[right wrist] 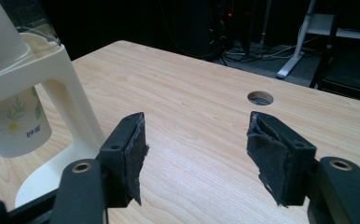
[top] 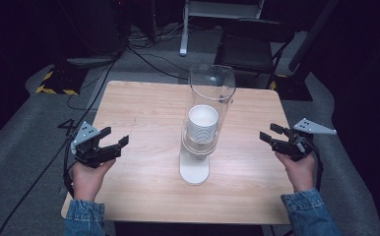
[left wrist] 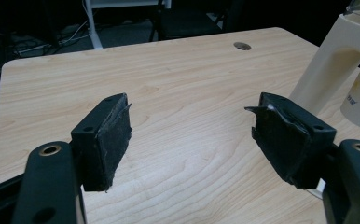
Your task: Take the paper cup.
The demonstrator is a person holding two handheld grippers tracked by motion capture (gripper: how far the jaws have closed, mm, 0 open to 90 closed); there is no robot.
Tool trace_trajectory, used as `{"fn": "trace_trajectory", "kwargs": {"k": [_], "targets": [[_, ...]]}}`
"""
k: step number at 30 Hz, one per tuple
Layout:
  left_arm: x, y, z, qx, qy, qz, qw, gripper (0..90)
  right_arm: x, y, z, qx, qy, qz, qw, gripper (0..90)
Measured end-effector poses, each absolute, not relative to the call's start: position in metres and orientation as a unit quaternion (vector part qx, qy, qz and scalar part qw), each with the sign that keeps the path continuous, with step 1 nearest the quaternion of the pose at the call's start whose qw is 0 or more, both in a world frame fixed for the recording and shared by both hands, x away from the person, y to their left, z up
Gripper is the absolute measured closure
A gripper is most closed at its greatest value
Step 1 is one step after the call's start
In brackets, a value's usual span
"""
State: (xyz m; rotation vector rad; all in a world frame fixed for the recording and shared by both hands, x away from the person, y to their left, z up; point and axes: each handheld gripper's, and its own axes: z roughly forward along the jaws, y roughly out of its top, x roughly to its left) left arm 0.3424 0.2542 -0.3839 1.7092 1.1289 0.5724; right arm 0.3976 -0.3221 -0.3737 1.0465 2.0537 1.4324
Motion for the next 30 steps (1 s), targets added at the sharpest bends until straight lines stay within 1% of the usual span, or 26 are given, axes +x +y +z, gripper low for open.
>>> {"fn": "trace_trajectory", "kwargs": {"k": [12, 14, 17, 22, 30], "targets": [[0.341, 0.252, -0.380, 0.704, 0.463, 0.235, 0.484, 27.5, 0.398, -0.317, -0.375, 0.372, 0.742, 0.517, 0.208, 35.4], [0.340, 0.252, -0.380, 0.704, 0.464, 0.233, 0.485, 27.5, 0.398, -0.315, -0.375, 0.375, 0.741, 0.521, 0.199, 35.0], [0.339, 0.253, -0.379, 0.701, 0.465, 0.229, 0.490, 27.5, 0.398, -0.310, -0.376, 0.369, 0.745, 0.520, 0.198, 34.8], [0.339, 0.253, -0.379, 0.704, 0.466, 0.229, 0.484, 27.4, 0.399, -0.296, -0.377, 0.358, 0.750, 0.529, 0.172, 33.7], [0.338, 0.253, -0.380, 0.706, 0.469, 0.229, 0.478, 27.4, 0.395, -0.261, -0.381, 0.317, 0.773, 0.531, 0.143, 33.5]]}}
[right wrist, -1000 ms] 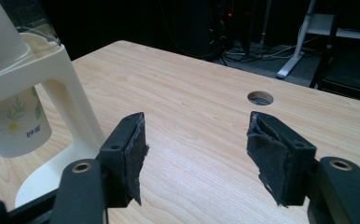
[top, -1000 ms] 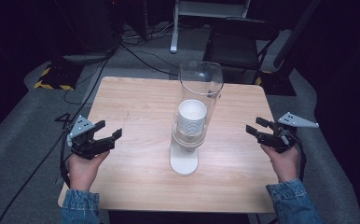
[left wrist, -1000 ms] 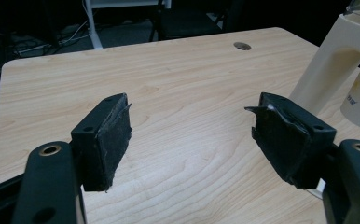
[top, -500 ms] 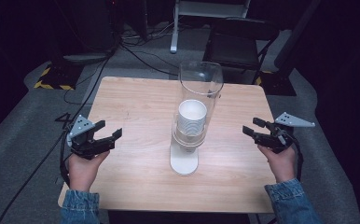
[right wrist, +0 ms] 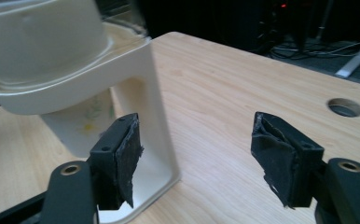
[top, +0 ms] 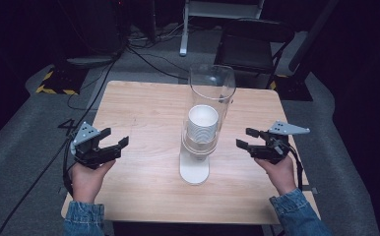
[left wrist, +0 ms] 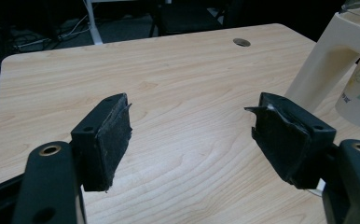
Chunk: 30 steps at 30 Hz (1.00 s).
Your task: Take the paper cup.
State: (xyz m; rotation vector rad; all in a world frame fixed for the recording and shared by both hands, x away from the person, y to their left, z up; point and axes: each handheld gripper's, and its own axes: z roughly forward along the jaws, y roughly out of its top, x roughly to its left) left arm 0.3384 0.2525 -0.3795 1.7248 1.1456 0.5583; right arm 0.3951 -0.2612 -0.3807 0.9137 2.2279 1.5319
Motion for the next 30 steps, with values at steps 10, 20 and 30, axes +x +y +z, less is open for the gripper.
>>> {"fn": "trace_trajectory", "kwargs": {"k": [10, 20, 30], "targets": [[0.339, 0.252, -0.380, 0.707, 0.470, 0.225, 0.478, 27.4, 0.389, -0.216, -0.393, 0.265, 0.802, 0.528, 0.090, 31.3], [0.341, 0.251, -0.384, 0.710, 0.473, 0.219, 0.473, 27.4, 0.386, -0.180, -0.404, 0.235, 0.827, 0.506, 0.069, 28.5], [0.342, 0.250, -0.386, 0.711, 0.473, 0.218, 0.472, 27.4, 0.390, -0.160, -0.418, 0.224, 0.816, 0.531, 0.055, 23.7]]}}
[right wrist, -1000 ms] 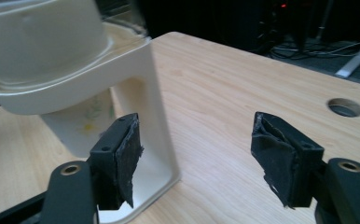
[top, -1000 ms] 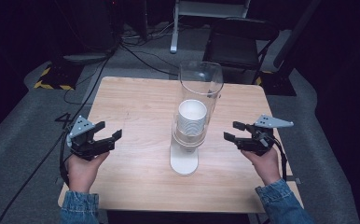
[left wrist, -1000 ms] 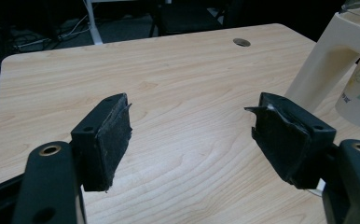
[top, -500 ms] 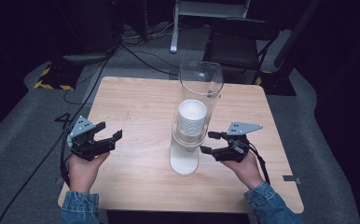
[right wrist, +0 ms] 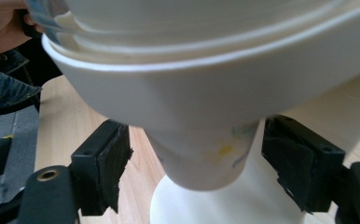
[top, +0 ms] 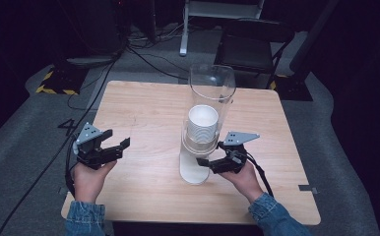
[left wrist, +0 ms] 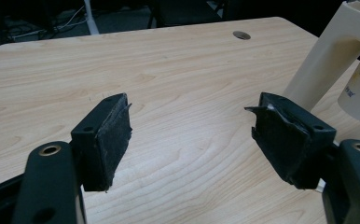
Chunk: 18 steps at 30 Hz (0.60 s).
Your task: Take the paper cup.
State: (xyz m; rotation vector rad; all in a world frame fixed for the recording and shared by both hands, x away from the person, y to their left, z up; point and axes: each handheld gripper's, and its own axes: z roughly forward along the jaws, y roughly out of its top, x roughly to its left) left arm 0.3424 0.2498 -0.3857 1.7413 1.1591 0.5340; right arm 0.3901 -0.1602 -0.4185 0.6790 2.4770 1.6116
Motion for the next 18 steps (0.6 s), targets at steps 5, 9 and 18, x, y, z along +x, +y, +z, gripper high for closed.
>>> {"fn": "trace_trajectory", "kwargs": {"k": [5, 9, 18], "targets": [[0.342, 0.249, -0.386, 0.712, 0.475, 0.216, 0.470, 27.4, 0.391, -0.156, -0.420, 0.226, 0.805, 0.544, 0.069, 22.9], [0.343, 0.248, -0.386, 0.713, 0.475, 0.213, 0.470, 27.4, 0.393, -0.155, -0.420, 0.228, 0.799, 0.553, 0.066, 22.8], [0.343, 0.248, -0.387, 0.714, 0.477, 0.213, 0.467, 27.4, 0.394, -0.146, -0.422, 0.222, 0.798, 0.555, 0.077, 25.1]]}}
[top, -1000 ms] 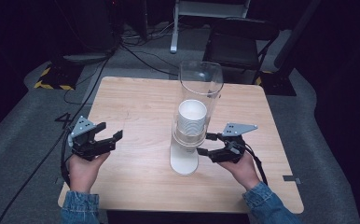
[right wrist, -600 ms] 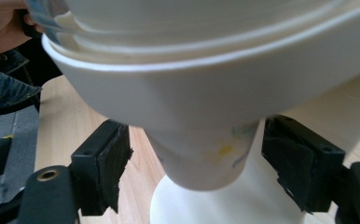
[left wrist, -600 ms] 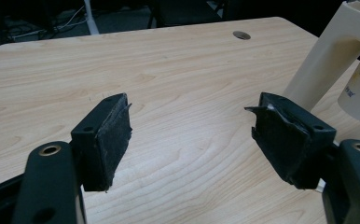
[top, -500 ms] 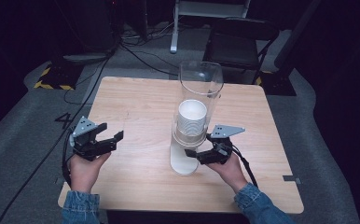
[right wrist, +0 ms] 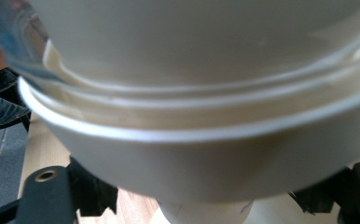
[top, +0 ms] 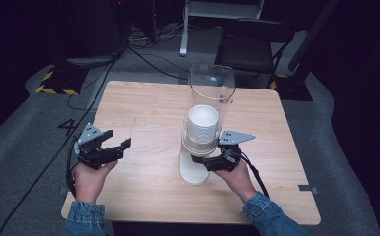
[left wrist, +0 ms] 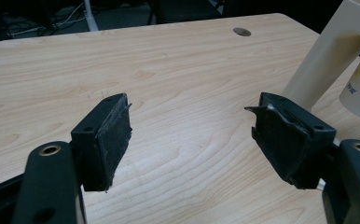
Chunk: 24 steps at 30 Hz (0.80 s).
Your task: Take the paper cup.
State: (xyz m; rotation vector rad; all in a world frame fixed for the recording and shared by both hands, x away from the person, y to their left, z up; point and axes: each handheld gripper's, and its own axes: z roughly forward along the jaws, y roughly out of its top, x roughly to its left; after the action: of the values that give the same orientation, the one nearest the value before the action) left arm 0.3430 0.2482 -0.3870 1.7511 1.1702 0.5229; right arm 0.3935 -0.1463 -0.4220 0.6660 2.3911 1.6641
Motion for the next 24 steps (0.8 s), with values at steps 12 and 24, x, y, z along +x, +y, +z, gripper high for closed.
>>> {"fn": "trace_trajectory", "kwargs": {"k": [12, 24], "targets": [[0.3430, 0.2484, -0.3874, 0.713, 0.478, 0.212, 0.468, 27.4, 0.3948, -0.1467, -0.4244, 0.213, 0.805, 0.548, 0.080, 31.2], [0.3429, 0.2486, -0.3879, 0.713, 0.479, 0.210, 0.468, 27.4, 0.3955, -0.1489, -0.4302, 0.194, 0.800, 0.560, 0.095, 31.8]]}}
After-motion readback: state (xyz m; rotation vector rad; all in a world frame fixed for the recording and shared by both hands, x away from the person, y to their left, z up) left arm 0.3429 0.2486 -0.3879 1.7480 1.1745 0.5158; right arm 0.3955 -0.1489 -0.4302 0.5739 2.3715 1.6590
